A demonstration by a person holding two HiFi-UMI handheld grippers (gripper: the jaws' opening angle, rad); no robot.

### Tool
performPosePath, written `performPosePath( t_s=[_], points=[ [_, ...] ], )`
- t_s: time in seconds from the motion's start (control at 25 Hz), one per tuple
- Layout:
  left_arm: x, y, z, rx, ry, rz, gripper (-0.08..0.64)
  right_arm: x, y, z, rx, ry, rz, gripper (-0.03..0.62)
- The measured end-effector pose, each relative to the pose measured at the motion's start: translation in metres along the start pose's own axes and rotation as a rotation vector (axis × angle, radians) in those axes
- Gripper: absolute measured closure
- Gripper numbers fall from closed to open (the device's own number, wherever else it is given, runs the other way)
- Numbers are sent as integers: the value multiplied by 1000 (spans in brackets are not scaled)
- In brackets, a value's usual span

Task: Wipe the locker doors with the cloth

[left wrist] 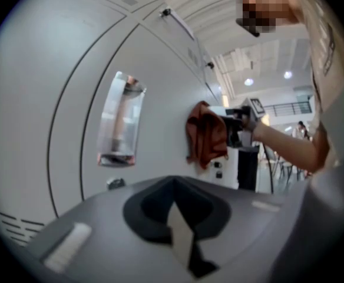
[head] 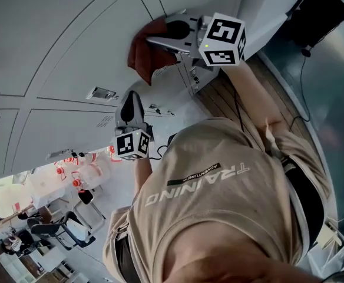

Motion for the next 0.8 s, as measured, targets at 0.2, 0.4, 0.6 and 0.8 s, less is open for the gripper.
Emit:
performPosePath(
  t_s=[0.2,0.4,0.6,0.8],
  points=[
    [14,-5,-3,-30,28,27,555,58,-12,0,2,-46,85,565],
    [17,-3,-6,-51,34,42,555,132,-29,3,0,-114,221,565],
    [18,2,-8,-61,33,48,555,199,-42,2,-22,-213,316,565],
    [25,10,-6,-85,55,60,555,240,-47,2,-19,-248,376,565]
  ],
)
Point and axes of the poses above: the fingertips, and each gripper's own axes: y backward along the fingers, z to its left, x out of its underside, the point moved 3 cm from there along y, backward along the fingers, and after that the axes turned 13 degrees about z, right-handed, at the moved point
